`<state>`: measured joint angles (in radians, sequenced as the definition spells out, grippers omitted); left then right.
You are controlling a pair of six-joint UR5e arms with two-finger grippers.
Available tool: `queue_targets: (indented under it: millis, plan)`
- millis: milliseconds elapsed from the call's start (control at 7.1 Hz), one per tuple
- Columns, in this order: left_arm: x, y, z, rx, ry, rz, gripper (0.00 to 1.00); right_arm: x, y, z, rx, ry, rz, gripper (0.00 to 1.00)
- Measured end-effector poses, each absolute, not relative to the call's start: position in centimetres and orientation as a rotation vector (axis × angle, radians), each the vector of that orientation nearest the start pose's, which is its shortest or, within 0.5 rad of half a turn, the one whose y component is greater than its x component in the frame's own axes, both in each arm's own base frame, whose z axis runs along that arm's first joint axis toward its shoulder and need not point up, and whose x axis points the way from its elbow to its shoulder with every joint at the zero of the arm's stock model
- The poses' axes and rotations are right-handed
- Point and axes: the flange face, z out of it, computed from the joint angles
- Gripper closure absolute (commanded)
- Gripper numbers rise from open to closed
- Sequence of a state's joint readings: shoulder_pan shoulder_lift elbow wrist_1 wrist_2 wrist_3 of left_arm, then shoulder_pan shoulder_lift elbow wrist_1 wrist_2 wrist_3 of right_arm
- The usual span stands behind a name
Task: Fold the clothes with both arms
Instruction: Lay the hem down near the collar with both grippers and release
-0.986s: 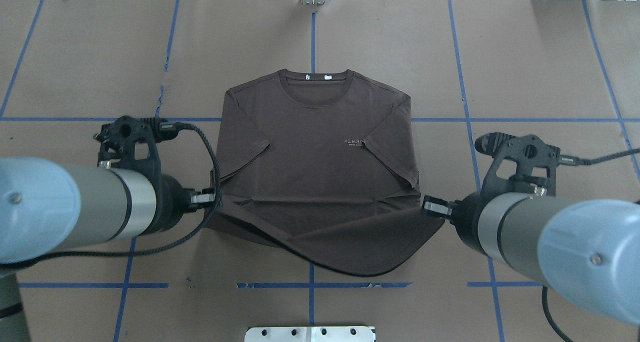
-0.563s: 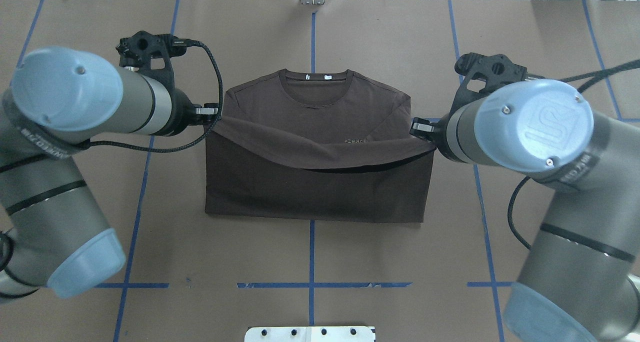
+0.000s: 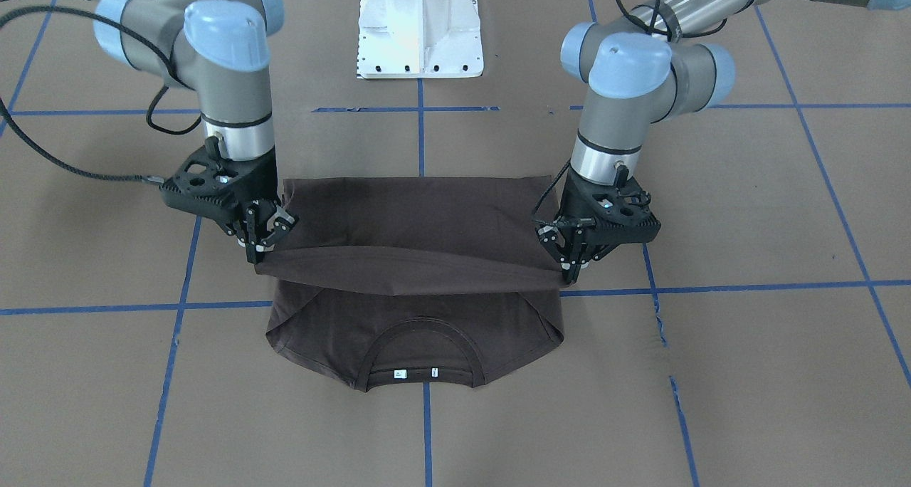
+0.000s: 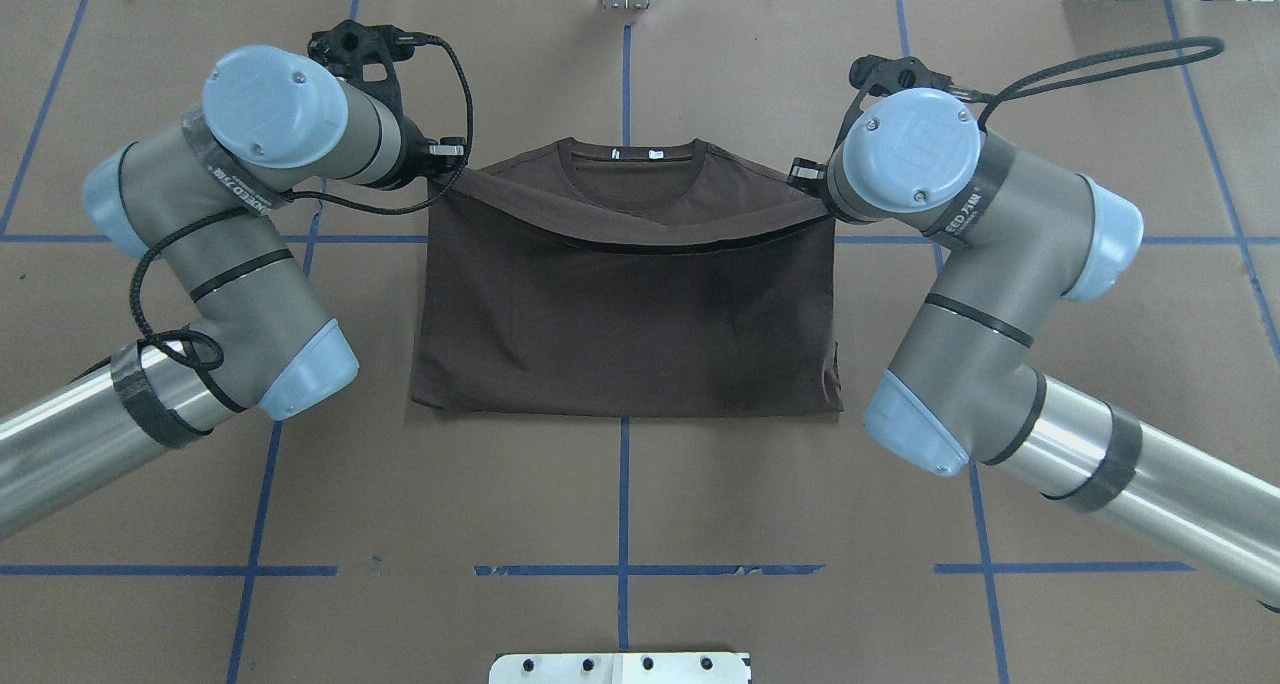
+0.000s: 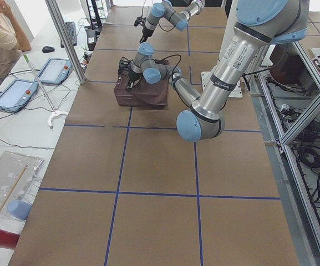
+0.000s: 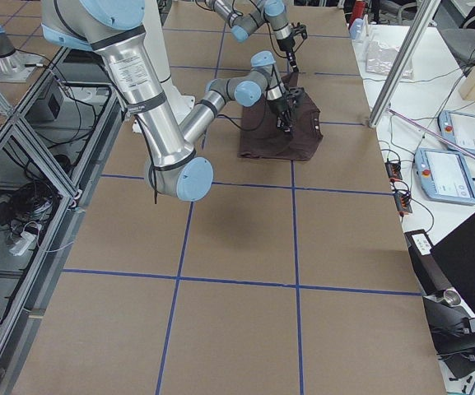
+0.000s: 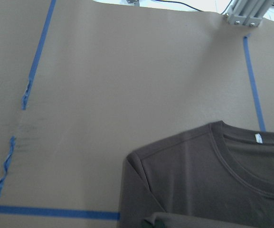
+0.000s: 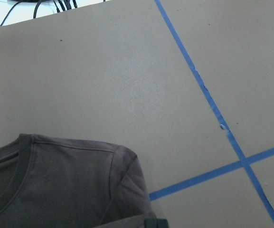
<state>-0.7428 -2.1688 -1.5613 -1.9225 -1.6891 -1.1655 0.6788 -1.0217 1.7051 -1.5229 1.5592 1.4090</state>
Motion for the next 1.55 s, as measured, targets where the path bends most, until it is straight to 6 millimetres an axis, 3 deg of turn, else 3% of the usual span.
queue_targets:
  millis: [282, 422, 704, 986, 1126, 1267, 1549]
  plan:
    - [46.6, -59.7, 30.0, 0.415, 0.833, -0.259, 1.00, -46.9, -55.4, 32.6, 0.317, -0.664, 0.493, 1.00]
    - [47.7, -60.8, 31.1, 0.415, 0.824, -0.252, 1.00, -47.5, -56.0, 34.0, 0.314, -0.653, 0.491, 1.00]
    - [48.9, -61.6, 32.9, 0.415, 0.820, -0.244, 1.00, -47.9, -56.4, 35.4, 0.309, -0.636, 0.489, 1.00]
    - [49.1, -61.6, 33.2, 0.414, 0.820, -0.242, 1.00, -47.7, -56.5, 35.8, 0.312, -0.628, 0.478, 1.00]
    - [49.1, -61.6, 33.2, 0.414, 0.821, -0.241, 0.40, -47.6, -56.6, 35.9, 0.315, -0.625, 0.473, 0.30]
    - [49.1, -61.6, 33.2, 0.416, 0.821, -0.235, 0.00, -47.5, -56.7, 35.9, 0.316, -0.623, 0.471, 0.00]
    - [48.1, -60.8, 33.3, 0.474, 0.841, -0.153, 0.00, -47.1, -56.9, 35.2, 0.339, -0.627, 0.420, 0.00]
